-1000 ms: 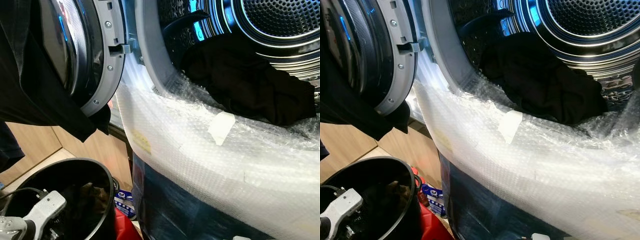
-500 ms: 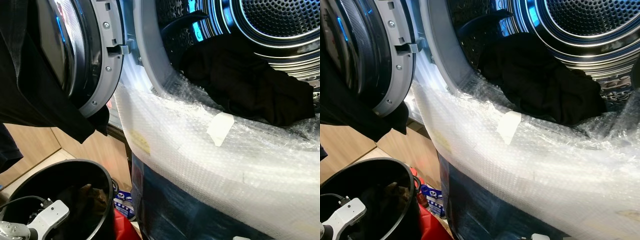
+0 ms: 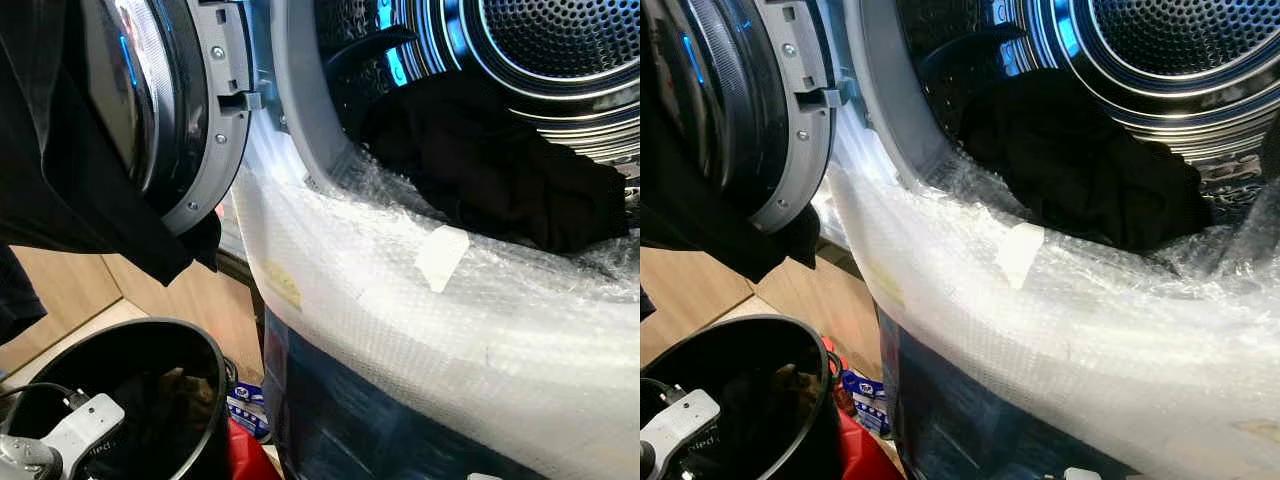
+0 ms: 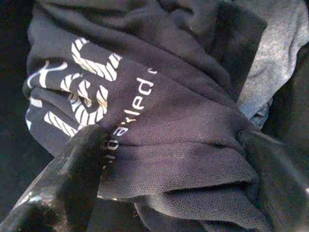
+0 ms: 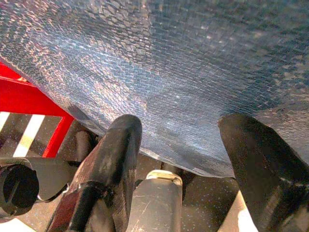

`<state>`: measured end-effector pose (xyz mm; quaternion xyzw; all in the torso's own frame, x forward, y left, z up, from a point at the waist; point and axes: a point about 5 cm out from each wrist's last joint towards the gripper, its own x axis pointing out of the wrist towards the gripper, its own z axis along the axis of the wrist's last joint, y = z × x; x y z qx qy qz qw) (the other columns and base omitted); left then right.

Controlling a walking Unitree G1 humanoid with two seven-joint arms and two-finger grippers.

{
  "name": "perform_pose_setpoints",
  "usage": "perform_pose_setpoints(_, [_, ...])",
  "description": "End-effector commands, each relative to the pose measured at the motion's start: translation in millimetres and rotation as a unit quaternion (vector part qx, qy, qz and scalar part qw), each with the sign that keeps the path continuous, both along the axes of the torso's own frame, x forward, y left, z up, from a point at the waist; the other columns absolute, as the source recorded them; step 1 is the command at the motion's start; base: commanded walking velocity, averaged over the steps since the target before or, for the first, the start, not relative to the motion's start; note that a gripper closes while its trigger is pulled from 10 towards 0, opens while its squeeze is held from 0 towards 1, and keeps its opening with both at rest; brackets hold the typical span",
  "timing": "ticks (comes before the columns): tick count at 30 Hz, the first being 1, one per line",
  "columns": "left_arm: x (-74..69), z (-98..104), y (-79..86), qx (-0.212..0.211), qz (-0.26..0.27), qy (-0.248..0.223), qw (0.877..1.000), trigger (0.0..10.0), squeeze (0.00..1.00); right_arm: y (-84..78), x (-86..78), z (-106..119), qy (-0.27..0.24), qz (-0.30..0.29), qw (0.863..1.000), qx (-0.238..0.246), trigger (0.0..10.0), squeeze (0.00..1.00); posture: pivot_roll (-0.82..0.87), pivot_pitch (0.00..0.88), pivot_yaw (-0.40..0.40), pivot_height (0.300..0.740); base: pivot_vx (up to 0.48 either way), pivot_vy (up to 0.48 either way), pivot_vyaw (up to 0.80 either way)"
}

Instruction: Clothes washing

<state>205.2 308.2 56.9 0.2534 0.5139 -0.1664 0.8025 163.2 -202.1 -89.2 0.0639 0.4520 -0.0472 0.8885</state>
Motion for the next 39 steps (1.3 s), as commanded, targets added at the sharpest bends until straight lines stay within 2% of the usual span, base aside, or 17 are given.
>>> perform_pose_setpoints(1, [-7.9, -5.8, 10.3, 0.038, 0.012, 0.022, 0.999, 10.0, 0.0, -3.3, -0.4, 0.3, 0.003, -0.001, 1.0, -0.003, 10.0, 0.0, 0.06, 0.0, 0.013, 0.74, 0.0, 0.0, 0.0])
perform_pose_setpoints(7, [-12.7, -11.3, 17.8, 0.05, 0.036, 0.031, 0.998, 10.0, 0.0, -1.6, 1.1, 0.6, 0.002, 0.002, 1.0, -0.003, 10.0, 0.0, 0.06, 0.0, 0.01, 0.74, 0.0, 0.0, 0.0])
perform_pose_setpoints(9, [-17.5, -14.5, 24.6, 0.07, 0.044, 0.043, 0.996, 10.0, 0.0, -1.2, 1.9, 0.8, 0.002, 0.003, 1.0, -0.002, 10.0, 0.0, 0.06, 0.0, 0.011, 0.74, 0.0, 0.0, 0.0])
perform_pose_setpoints(10, [-21.9, -17.7, 29.4, 0.084, 0.041, 0.055, 0.994, 9.6, 0.0, -0.9, 1.9, 0.8, 0.002, 0.003, 1.0, -0.002, 10.0, 0.0, 0.06, 0.0, 0.012, 0.74, 0.0, 0.0, 0.0])
perform_pose_setpoints(12, [-23.1, -19.1, 30.4, 0.084, 0.043, 0.059, 0.994, 9.6, 0.0, -0.8, 1.9, 0.7, 0.002, 0.003, 1.0, -0.001, 10.0, 0.0, 0.06, 0.0, 0.012, 0.74, 0.0, 0.0, 0.0])
perform_pose_setpoints(13, [-24.4, -20.7, 30.9, 0.079, 0.046, 0.061, 0.994, 3.5, 0.0, -0.8, 1.6, 0.6, 0.002, 0.003, 1.0, -0.001, 10.0, 0.0, 0.06, 0.0, 0.012, 0.74, 0.0, 0.0, 0.0])
perform_pose_setpoints(14, [-24.6, -20.7, 31.1, 0.081, 0.044, 0.062, 0.994, 0.0, 0.0, -0.7, 1.2, 0.4, 0.004, 0.004, 1.0, -0.001, 10.0, 0.0, 0.06, 0.0, 0.012, 0.74, 0.0, 0.0, 0.0])
perform_pose_setpoints(22, [-22.2, -19.3, 34.3, 0.098, 0.031, 0.061, 0.993, 0.0, 0.0, -0.1, -0.3, -0.4, 0.007, 0.002, 1.0, 0.001, 10.0, 0.0, 0.06, 0.0, 0.012, 0.74, 0.0, 0.0, 0.0])
perform_pose_setpoints(26, [-19.5, -19.6, 34.0, 0.095, 0.028, 0.049, 0.994, 0.0, 0.0, -0.3, -0.7, -0.6, 0.008, 0.003, 1.0, 0.0, 10.0, 0.0, 0.06, 0.0, 0.012, 0.74, 0.0, 0.0, 0.0])
perform_pose_setpoints(39, [-18.2, -18.2, 35.7, 0.102, 0.019, 0.049, 0.993, 0.0, 0.0, 0.2, -0.4, -0.6, 0.009, 0.005, 1.0, 0.001, 10.0, 0.0, 0.06, 0.0, 0.007, 0.74, 0.0, 0.0, 0.0])
